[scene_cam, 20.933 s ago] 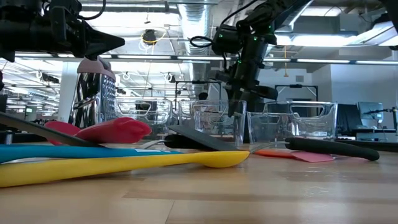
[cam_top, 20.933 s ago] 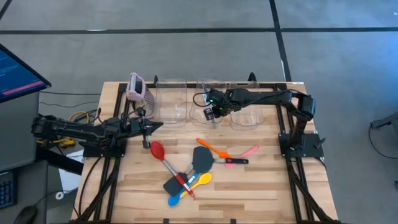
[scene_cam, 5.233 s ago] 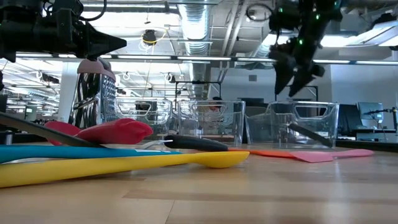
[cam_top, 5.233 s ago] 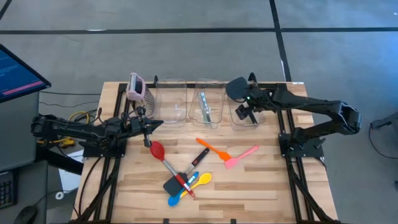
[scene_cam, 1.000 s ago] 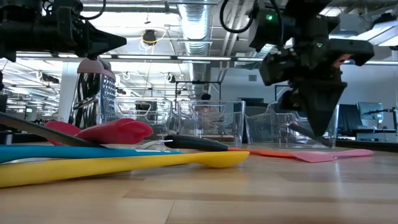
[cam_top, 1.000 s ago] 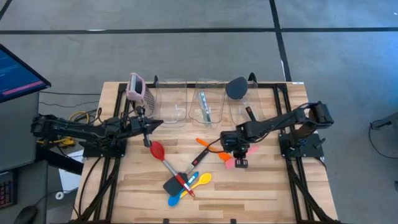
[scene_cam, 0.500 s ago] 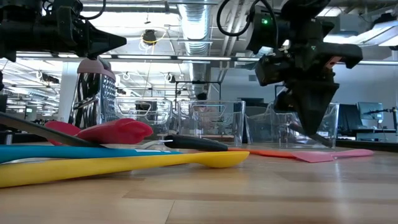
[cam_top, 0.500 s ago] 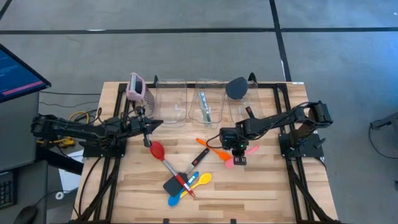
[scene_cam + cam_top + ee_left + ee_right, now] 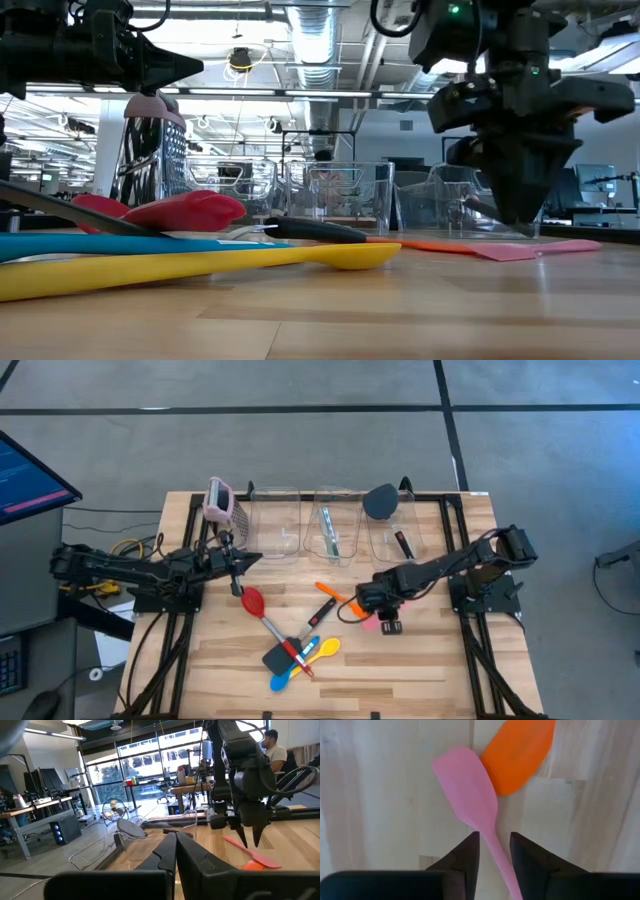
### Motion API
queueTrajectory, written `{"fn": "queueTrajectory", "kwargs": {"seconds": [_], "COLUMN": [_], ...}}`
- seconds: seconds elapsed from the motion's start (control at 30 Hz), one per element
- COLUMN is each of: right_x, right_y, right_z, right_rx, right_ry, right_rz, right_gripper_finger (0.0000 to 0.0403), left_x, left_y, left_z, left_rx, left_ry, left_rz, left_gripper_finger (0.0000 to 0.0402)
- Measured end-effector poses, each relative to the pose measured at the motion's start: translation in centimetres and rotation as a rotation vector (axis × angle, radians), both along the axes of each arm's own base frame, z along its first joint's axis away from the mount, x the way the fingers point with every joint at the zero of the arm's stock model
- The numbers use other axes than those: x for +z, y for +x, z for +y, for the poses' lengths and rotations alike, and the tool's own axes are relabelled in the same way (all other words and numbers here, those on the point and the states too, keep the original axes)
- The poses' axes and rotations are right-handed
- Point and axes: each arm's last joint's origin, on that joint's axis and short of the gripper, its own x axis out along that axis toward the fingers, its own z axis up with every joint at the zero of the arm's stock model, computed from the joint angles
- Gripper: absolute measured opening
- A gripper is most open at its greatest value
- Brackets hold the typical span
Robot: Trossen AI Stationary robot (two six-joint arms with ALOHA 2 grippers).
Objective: Pick & Place Kitchen Items
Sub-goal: Put the pink spatula into the right transparent bin
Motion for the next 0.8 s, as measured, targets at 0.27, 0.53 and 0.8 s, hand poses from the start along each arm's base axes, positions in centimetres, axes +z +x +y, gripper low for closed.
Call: {"fn": "queueTrajectory", "kwargs": {"seconds": [0.27,0.53,0.8], "right_x": [-1.9,-3.8,-3.9], "right_y": [-0.4,-0.4,-0.4], "right_z": [0.9,1.5,1.5], "right_rx": [0.037,0.082,0.044], "right_ry": [-0.094,-0.164,-0.160], "right_rz": [0.107,0.191,0.191], "right_gripper_finger": [0.0117,0.0130,0.0095], "left_x": [0.0,0.0,0.0], "left_y": [0.0,0.0,0.0], "left_z": [0.0,0.0,0.0], "left_rx": [0.000,0.000,0.000], "left_ry": [0.000,0.000,0.000], "left_rz": [0.000,0.000,-0.001], "left_gripper_finger": [0.0002,0.0002,0.0002]}}
